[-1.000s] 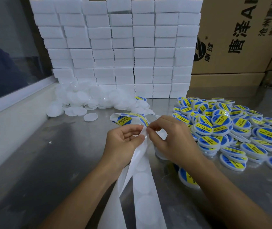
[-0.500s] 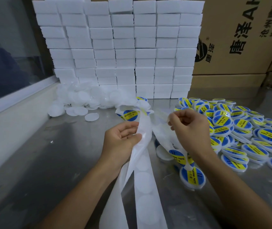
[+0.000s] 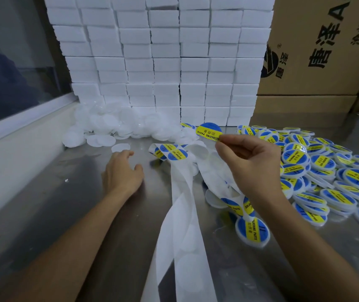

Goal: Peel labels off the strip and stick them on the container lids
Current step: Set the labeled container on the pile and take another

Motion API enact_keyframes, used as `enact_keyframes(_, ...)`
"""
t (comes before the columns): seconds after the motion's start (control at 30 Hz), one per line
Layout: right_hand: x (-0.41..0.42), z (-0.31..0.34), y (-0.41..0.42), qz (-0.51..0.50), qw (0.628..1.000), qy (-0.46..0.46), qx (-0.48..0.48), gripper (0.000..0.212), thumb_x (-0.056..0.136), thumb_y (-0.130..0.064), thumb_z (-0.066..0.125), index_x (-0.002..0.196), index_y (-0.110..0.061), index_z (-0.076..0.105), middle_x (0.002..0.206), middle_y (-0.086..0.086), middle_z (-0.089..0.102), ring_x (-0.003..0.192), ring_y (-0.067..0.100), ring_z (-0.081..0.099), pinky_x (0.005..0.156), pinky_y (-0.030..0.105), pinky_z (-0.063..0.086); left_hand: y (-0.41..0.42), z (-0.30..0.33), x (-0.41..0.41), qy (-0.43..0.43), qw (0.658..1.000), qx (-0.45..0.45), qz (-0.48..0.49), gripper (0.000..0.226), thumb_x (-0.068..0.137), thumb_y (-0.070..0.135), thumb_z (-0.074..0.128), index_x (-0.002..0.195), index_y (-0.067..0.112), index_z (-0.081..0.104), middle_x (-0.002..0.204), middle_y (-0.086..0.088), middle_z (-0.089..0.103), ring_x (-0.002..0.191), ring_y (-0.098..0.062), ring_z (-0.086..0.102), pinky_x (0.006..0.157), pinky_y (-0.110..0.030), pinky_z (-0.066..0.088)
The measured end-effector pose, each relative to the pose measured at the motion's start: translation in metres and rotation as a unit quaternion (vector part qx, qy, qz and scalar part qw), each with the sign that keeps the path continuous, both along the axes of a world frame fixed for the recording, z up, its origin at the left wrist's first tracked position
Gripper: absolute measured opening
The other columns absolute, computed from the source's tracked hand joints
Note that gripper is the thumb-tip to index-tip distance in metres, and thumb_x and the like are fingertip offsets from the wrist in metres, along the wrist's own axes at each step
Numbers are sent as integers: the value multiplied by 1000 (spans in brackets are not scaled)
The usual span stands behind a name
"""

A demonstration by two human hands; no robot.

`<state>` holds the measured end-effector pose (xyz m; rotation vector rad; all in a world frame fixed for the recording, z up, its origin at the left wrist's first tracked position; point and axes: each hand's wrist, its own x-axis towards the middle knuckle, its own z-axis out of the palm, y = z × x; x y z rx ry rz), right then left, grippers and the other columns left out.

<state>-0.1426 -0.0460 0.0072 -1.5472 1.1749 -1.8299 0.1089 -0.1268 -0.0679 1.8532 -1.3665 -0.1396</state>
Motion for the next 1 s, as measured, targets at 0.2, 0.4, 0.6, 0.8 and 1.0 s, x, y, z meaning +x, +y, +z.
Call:
enact_keyframes(0.2,1,-1,2,2,998,51,-26,16,81,-8,75,91,-20,76,83,-7,75,78,10,71,75,23,56,-35,6,20,-191,965,174,50,54,94,40,40,145,20,36,154,-1,31,135,-33,32,105,-49,27)
enact_keyframes(0.4,-1,-4,-4,-19,997,60,-41,22,82,-6,75,102,-16,71,81,-7,71,72,3,66,71,14,52,-43,12,20,-163,979,98,73,21,93,31,56,99,17,69,113,-12,65,107,-36,56,89,-43,43)
enact_keyframes(0.6,0,-8,-7,-31,996,78,-38,19,83,-6,74,94,-21,71,79,-15,69,72,-1,65,69,12,50,-24,10,13,-164,985,47,5,10,87,12,61,79,13,66,95,-12,66,94,-33,56,73,-40,48)
enact_keyframes(0.8,2,-11,-8,-19,998,66,-13,5,85,-14,73,84,-18,70,81,-8,70,73,7,66,67,22,53,1,1,-6,5,997,-63,-49,17,93,6,49,80,17,48,82,4,51,88,-23,49,66,-19,32)
enact_keyframes(1.0,7,-11,-3,5,995,100,-20,7,87,-16,71,85,-21,68,106,-1,57,78,1,65,64,18,51,41,19,-39,290,939,-163,-91,22,102,19,42,82,28,45,85,10,55,70,-7,69,76,-34,54)
